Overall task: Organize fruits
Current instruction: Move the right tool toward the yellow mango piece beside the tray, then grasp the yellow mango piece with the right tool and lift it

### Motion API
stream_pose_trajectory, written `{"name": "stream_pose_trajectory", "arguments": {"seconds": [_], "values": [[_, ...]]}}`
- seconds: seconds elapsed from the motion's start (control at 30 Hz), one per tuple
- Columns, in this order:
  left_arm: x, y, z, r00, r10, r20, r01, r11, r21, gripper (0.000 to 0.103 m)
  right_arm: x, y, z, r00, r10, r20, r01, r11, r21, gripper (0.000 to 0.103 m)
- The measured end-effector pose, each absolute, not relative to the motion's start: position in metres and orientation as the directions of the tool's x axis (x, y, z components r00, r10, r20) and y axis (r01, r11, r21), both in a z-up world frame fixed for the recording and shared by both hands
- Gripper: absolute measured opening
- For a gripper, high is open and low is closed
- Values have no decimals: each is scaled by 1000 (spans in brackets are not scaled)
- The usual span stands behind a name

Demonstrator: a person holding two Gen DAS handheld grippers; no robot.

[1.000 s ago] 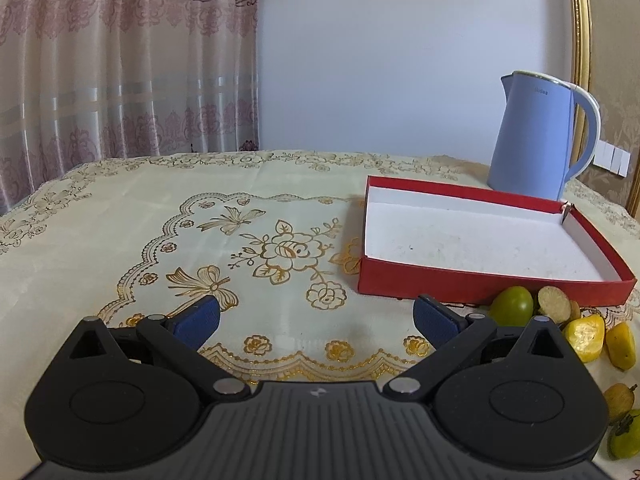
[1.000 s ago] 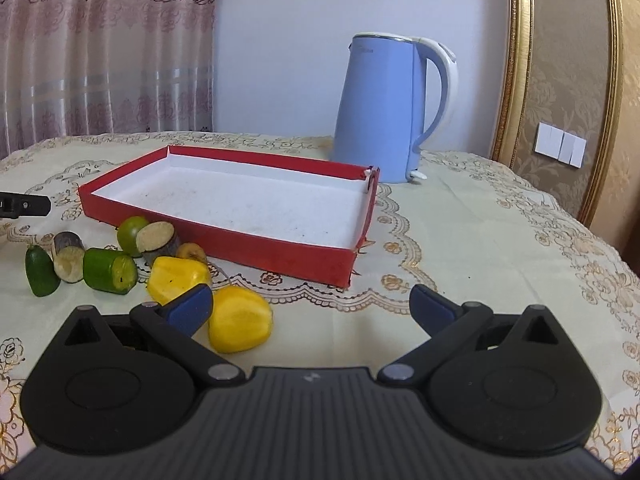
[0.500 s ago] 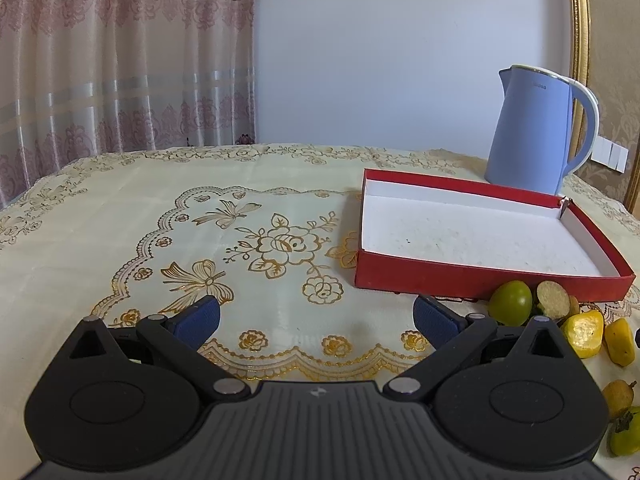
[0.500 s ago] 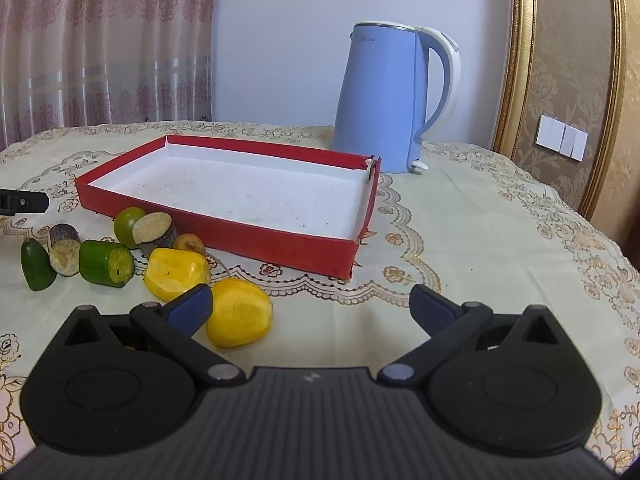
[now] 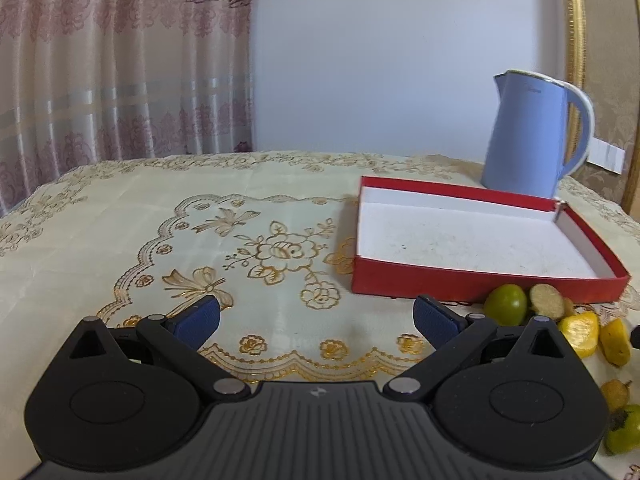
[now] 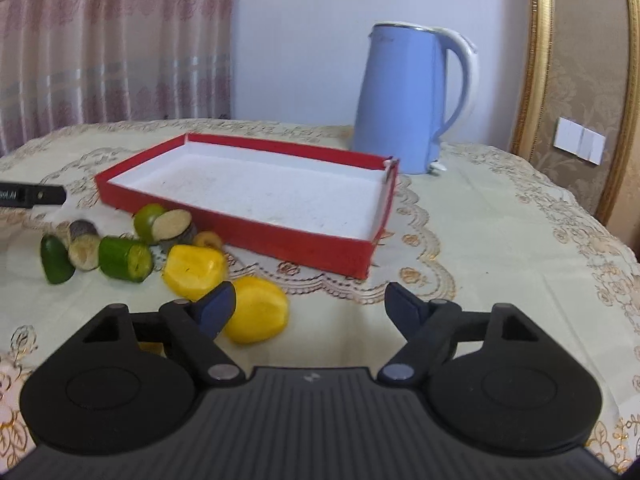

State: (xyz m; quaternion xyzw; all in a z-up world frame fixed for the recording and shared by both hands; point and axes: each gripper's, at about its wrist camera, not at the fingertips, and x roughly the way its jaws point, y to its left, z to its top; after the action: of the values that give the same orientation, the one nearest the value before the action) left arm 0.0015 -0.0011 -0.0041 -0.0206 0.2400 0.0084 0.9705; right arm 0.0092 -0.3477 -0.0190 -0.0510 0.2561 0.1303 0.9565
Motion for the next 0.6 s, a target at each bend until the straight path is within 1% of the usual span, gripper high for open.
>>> {"name": "stream_pose_trajectory", "arguments": {"seconds": [0.03,0.13,0.27,0.33,0.37,0.43,0.53,0.6], "values": [[-1,-2,-3,884,-3,-468,-15,999,-36,103,9,-347,-19,828,239,-508,-292,956,-27,76],[-9,-7,-1,884,-37,-467,25,999,-32,103,12,-342,-20,802,276,-530,-334,942,-15,43],[-21,-21,-2,889,-55,-455,70,997,15,103,15,-333,-17,791,283,-543,-361,932,-40,44],[-25,-27,0,880,-58,-472,86,996,38,103,14,-328,-13,788,288,-544,-372,927,-50,43],[-28,-29,1,878,-64,-475,93,995,40,103,12,-325,-13,782,294,-549,-386,921,-57,41],[-32,-32,3,872,-79,-484,109,993,34,103,13,-321,-16,765,305,-567,-405,913,-55,41],[-33,-37,3,865,-80,-495,119,992,48,103,15,-319,-21,765,288,-576,-397,915,-69,44],[-33,-39,2,859,-80,-506,123,991,53,103,16,-323,-20,766,293,-572,-390,919,-51,41]]}}
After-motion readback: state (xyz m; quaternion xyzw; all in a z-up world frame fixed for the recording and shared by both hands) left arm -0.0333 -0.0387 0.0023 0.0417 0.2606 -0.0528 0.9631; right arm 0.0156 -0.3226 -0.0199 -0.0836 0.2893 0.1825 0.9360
